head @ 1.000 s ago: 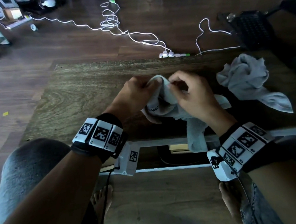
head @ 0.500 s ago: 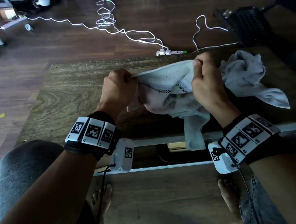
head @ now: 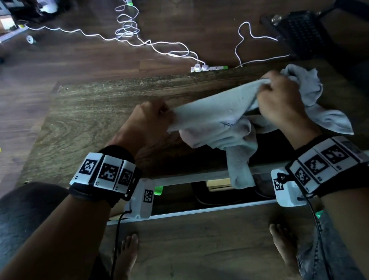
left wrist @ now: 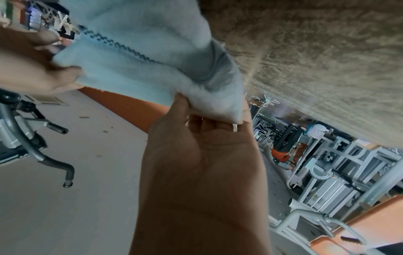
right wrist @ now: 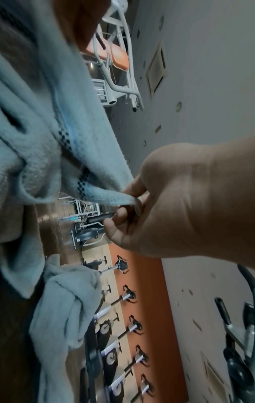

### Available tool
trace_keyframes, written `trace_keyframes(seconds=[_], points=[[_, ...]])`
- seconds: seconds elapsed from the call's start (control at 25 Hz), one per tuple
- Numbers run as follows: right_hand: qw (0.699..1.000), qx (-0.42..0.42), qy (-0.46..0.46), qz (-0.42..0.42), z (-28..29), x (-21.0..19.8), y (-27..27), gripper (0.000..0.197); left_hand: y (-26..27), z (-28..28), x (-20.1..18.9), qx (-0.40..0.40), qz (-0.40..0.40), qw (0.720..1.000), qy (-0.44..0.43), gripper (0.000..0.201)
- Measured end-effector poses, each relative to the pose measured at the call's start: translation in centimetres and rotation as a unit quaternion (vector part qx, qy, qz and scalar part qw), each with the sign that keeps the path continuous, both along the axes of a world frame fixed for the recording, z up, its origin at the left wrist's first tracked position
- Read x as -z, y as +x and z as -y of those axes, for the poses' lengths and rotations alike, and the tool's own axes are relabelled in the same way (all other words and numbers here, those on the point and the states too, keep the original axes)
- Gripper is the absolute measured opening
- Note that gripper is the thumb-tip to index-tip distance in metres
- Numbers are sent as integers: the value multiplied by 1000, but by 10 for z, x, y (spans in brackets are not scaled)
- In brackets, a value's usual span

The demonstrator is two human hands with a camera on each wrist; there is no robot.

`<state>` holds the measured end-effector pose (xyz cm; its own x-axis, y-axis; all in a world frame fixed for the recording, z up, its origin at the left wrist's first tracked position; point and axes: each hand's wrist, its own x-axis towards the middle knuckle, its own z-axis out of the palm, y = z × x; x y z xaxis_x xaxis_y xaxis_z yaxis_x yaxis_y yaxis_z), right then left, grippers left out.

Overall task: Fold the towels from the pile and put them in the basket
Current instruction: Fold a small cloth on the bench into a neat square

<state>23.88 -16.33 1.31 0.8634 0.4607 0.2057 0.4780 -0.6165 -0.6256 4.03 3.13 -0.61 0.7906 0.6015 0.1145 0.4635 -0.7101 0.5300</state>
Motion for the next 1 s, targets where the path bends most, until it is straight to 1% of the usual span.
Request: trace_keyframes(seconds=[0.08, 0.12, 0.16, 0.24, 0.32, 0.36, 0.4, 0.48, 0.52, 0.56, 0.6, 0.68, 0.72, 0.76, 0.8, 0.88, 0.92, 0.96, 1.0], points=[[999, 41, 23, 9, 7, -2, 6, 34, -4, -5, 7, -19, -63, 998, 12, 21], [998, 58, 17, 13, 10, -3, 7, 34, -6, -7, 11, -28, -68, 997, 4, 22], [998, 65, 7, 20, 14, -3, 7, 32, -7, -7, 15, -29, -55, 998, -13, 23], [998, 36, -34, 37, 23, 3, 11, 27, -6, -1, 20, -2, 16, 999, -37, 23], [992, -37, -117, 18, 30, 12, 10, 20, -4, 12, 19, 57, 78, 994, -48, 19], [984, -75, -162, -4, 31, 19, 8, 17, -3, 18, 21, 81, 87, 991, -56, 20], [975, -102, -194, -31, 31, 25, 7, 15, -2, 24, 27, 86, 70, 992, -62, 24], [966, -131, -210, -76, 29, 38, -1, 24, 1, 30, 43, 75, -15, 995, -69, 33], [965, -148, -198, -89, 27, 44, -5, 29, 2, 34, 50, 79, -54, 993, -74, 32], [966, -170, -168, -96, 25, 49, -11, 31, 3, 38, 56, 89, -69, 990, -83, 28], [968, -189, -124, -106, 21, 53, -15, 29, 5, 40, 57, 99, -52, 989, -100, 23], [964, -213, -22, -158, 15, 51, -24, 25, 6, 40, 51, 112, 35, 982, -145, 18], [959, -225, 14, -173, 11, 48, -28, 25, 6, 40, 46, 111, 69, 980, -151, 16], [959, -231, 36, -160, 8, 46, -31, 22, 5, 39, 42, 107, 92, 980, -139, 16], [966, -222, 45, -121, 6, 46, -30, 18, 5, 37, 40, 100, 106, 982, -123, 17], [985, -170, 32, -27, 7, 51, -25, 19, 1, 30, 41, 61, 127, 986, -89, 18], [989, -150, 2, -3, 9, 56, -23, 19, -3, 28, 40, 50, 143, 986, -67, 20], [987, -154, -38, -6, 9, 63, -21, 18, -6, 26, 42, 56, 170, 983, -31, 22], [980, -181, -84, -22, 8, 70, -23, 15, -8, 24, 48, 75, 182, 980, 12, 25]])
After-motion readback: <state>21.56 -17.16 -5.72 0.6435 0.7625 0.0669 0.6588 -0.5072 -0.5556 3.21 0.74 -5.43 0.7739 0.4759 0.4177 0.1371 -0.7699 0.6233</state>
